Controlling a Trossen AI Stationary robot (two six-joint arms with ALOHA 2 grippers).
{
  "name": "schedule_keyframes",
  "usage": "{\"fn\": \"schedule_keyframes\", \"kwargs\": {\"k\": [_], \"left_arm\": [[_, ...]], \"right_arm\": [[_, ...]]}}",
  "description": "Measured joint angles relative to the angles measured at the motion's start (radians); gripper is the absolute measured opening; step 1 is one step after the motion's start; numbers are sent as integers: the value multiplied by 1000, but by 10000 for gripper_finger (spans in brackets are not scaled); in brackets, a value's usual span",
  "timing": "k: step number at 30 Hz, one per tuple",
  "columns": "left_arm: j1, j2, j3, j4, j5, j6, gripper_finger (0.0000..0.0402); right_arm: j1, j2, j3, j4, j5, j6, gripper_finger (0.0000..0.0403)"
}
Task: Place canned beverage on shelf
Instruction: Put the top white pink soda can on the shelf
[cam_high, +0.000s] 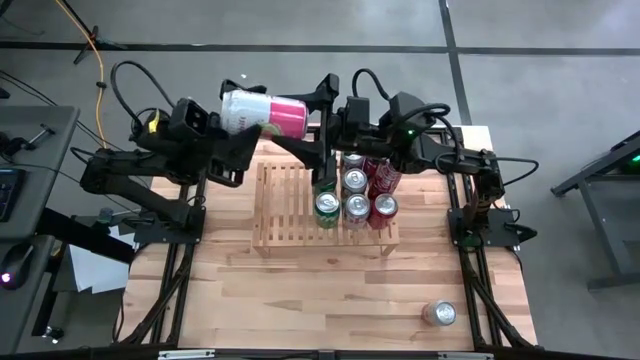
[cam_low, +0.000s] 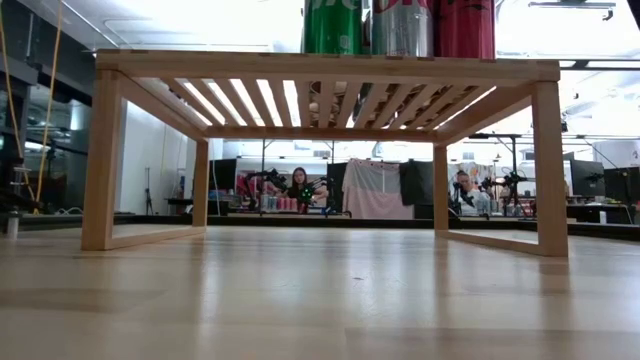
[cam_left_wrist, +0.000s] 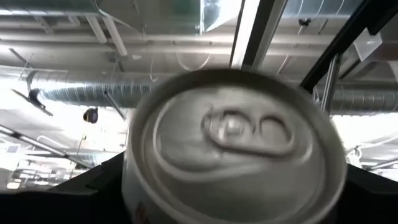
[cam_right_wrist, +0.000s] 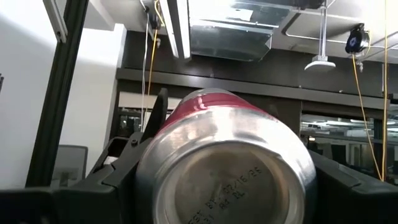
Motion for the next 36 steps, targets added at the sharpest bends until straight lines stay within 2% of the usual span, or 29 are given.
{"fn": "schedule_keyframes", "kwargs": {"k": [9,13,20,25,29,33,36], "left_arm": [[0,0,-1,-6,-3,42,324],[0,0,-1,-7,-22,49,279],[0,-26,-4,-53,-58,109,274],[0,-103,-4,-161,-129,160,274],[-1,-174,-3,-355,-234,192,274],[-7,-256,-2,-743,-373,152,274],[-10,-297,-3,-1004,-378,60,274]], "right_arm": [[0,0,0,-23,-6,18,282],[0,-1,0,-26,-9,19,285],[0,-9,2,-28,-5,-18,377],[-1,-43,2,-58,52,-51,394],[-1,-89,3,-125,107,-96,395],[1,-149,3,-243,167,-115,395],[9,-202,3,-336,217,-116,396]]}}
